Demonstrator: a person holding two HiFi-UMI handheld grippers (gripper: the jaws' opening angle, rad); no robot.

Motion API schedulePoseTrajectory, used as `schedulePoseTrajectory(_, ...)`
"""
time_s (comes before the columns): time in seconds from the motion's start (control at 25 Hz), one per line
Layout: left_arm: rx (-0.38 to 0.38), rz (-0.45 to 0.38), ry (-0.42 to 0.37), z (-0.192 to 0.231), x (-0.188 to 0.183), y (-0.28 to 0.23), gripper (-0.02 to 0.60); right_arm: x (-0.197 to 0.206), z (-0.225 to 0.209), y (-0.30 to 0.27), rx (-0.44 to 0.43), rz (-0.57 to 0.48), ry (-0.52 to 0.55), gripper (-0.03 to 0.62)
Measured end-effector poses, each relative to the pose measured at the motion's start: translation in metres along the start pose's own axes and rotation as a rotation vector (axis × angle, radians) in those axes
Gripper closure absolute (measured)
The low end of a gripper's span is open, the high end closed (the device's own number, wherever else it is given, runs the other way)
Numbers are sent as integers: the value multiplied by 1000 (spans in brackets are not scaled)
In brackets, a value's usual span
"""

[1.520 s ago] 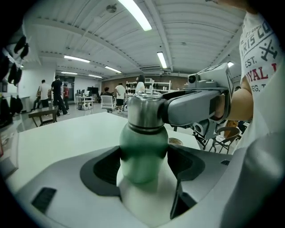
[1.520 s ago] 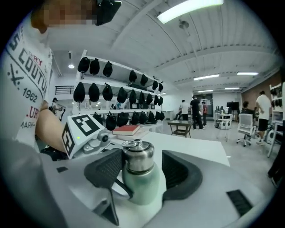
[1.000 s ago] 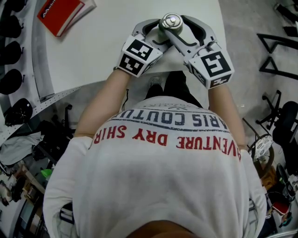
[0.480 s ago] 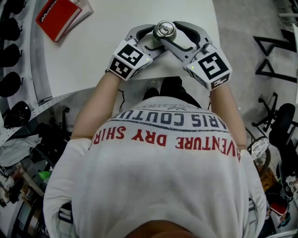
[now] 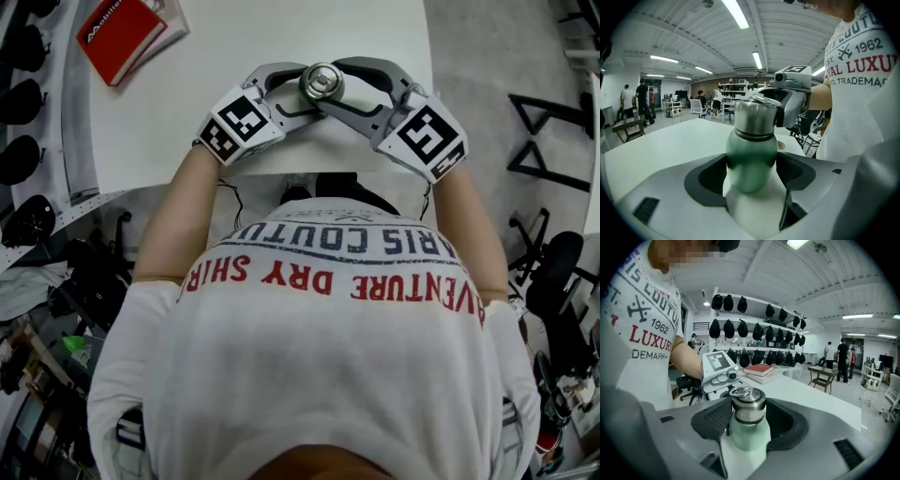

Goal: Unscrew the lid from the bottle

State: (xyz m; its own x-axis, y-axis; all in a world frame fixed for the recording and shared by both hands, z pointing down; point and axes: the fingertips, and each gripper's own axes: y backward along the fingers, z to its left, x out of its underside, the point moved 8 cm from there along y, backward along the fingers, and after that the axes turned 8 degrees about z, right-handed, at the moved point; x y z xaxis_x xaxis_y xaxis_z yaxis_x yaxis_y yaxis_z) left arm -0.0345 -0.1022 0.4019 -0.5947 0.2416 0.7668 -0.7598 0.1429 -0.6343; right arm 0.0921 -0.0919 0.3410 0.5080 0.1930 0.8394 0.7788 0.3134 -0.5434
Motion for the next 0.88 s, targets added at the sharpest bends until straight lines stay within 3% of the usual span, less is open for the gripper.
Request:
schedulePoseTrajectory(0.36, 30, 44, -22, 2, -3, 0, 233, -5, -17, -2, -226, 38, 157, 364)
schedulePoseTrajectory(0.88, 50, 112, -35, 7, -9, -2, 233, -13, -42, -11, -527, -15, 295, 364)
